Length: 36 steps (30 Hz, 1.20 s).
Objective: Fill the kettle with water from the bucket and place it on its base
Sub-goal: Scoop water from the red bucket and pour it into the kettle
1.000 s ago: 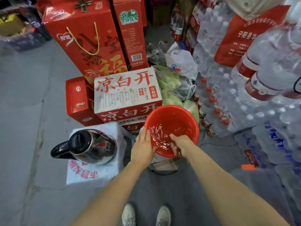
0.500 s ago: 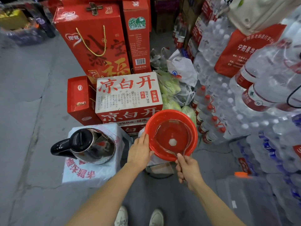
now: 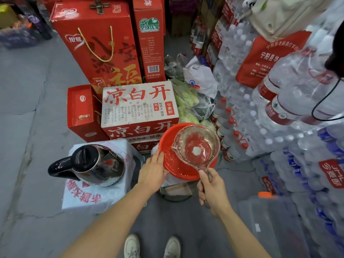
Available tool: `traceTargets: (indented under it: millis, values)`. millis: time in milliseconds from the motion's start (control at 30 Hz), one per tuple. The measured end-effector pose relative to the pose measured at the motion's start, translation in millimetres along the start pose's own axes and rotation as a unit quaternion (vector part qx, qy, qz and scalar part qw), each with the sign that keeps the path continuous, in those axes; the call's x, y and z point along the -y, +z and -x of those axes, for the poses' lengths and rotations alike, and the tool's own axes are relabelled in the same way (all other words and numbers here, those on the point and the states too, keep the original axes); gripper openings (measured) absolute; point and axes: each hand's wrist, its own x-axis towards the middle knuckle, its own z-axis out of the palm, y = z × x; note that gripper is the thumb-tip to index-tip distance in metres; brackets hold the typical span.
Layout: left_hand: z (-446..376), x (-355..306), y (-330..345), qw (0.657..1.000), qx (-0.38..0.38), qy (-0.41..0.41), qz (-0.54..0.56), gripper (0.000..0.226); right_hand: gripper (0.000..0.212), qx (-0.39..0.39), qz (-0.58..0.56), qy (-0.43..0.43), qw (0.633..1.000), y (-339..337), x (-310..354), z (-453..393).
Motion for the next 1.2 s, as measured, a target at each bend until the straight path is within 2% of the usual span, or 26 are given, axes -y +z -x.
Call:
traceTargets:
  millis: [367, 633, 833, 933, 967, 1067, 1200]
  values:
    - [0, 7, -10, 0.999, -0.031, 0.023, -0.015, 0.076, 0.014, 0.007, -0.015, -0.052, 0.999, 3, 11, 8]
    - [34, 68, -31, 0.996, -0.055, -0.021, -0.060, 0.072, 0.015, 0.006, -0.064, -0.038, 0.997, 8, 8, 18]
    - [63, 133, -62, 0.978, -0.186, -0.006, -0.094, 0.051, 0.016, -0.009, -0.075, -0.035, 0.997, 16, 7, 35]
    - [67, 167, -81, 0.963, -0.250, -0.081, -0.060, 0.041, 0.016, -0.008, -0.086, -0.047, 0.995, 24, 7, 44]
    - [66, 178, -85, 0.960, -0.244, -0.128, -0.043, 0.041, 0.017, -0.009, -0.090, -0.048, 0.995, 27, 7, 47]
    - [59, 201, -89, 0.958, -0.145, -0.247, -0.005, 0.051, 0.033, -0.013, -0.106, -0.048, 0.993, 38, 9, 57]
    - [48, 212, -94, 0.961, -0.083, -0.263, 0.032, 0.055, 0.027, -0.026, -0.107, -0.059, 0.992, 51, 10, 67]
